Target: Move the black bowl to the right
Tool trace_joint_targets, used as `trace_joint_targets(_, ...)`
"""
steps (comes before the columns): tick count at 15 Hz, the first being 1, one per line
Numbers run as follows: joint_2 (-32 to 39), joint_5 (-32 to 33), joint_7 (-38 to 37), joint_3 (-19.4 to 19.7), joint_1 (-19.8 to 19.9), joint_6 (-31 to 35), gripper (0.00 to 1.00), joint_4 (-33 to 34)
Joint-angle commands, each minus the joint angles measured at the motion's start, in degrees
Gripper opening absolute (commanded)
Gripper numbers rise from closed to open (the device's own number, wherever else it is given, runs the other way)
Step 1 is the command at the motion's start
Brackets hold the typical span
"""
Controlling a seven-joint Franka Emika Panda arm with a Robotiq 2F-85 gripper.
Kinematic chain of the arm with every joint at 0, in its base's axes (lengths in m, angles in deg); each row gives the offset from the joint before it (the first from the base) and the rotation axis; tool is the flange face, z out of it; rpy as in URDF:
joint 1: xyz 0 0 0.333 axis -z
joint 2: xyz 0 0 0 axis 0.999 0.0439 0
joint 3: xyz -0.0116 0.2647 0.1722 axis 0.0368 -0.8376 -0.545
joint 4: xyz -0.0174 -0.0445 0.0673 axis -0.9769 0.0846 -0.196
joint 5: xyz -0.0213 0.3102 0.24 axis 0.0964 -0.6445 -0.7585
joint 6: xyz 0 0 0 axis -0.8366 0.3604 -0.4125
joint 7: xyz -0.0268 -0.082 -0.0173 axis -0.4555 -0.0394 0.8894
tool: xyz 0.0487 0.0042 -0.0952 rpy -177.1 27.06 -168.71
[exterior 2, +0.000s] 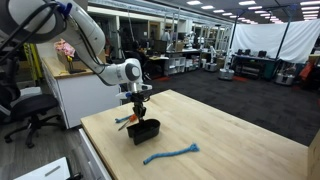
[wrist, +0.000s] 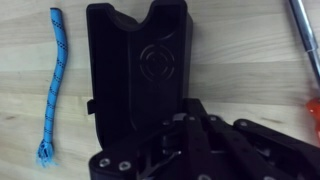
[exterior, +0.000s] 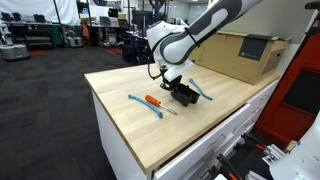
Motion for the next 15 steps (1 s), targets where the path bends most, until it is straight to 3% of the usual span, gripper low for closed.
trace_joint_targets(1,-0.47,3.0,-3.9,1.47,-0.12,-2.27,0.0,-1.44)
trace_joint_targets(6,-1.85,3.76,-4.77,1.53,1.07,-1.97,0.0,-4.07)
trace_joint_targets(11,-6.77,-1.74,1.12,-0.47,2.38,2.11,0.0,-5.86)
trace_joint_targets(15,-11.46,-10.33,8.16,-2.1,3.28,1.38,0.0,-6.35)
